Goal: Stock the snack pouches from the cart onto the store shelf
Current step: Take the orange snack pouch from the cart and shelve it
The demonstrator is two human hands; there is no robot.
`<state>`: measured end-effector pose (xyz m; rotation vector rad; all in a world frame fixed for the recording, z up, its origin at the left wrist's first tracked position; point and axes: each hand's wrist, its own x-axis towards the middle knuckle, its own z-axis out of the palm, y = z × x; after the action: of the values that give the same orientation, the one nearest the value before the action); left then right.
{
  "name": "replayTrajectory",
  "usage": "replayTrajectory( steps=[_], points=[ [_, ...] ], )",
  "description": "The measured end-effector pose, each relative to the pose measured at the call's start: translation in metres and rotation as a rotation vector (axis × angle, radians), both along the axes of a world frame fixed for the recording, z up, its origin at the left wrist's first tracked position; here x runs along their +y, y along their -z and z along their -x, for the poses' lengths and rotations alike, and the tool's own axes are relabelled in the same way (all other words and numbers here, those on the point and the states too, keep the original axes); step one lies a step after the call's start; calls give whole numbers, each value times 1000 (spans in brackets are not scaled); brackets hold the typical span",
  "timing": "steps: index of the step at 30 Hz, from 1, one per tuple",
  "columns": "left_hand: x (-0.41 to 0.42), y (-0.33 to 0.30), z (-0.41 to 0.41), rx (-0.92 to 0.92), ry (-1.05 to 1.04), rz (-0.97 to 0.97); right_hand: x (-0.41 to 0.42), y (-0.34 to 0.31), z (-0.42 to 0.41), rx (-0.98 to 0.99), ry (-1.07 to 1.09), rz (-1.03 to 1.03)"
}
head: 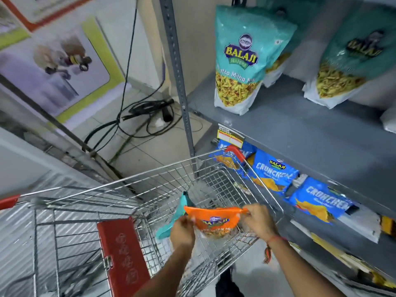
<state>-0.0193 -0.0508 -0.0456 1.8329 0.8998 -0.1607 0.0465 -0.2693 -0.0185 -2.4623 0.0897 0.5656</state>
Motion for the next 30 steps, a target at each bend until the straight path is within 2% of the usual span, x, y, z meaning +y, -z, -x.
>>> replayTrajectory(
  steps=[2,7,12,16,20,23,30],
  points=[
    [5,-21,-5,-106,51,21,-1,-24,3,-71,72,-56],
    [10,-112,-18,-331,215,-80,-11,-99,16,-267,188,-223],
    [8,-220,-46,-599,340,-140,-19,-229,37,-460,315,-415],
    [-6,-326,-60,-779,440,-117,-38,-332,54,-666,353,-428],
    [-29,-413,-65,-831,521,51,-64,-410,68,-814,402,-431],
    [-49,-453,-61,-856,552,93,-79,-446,80,-856,413,-477],
    [-90,-467,-57,-828,600,132,-113,-459,102,-875,451,-522]
  ],
)
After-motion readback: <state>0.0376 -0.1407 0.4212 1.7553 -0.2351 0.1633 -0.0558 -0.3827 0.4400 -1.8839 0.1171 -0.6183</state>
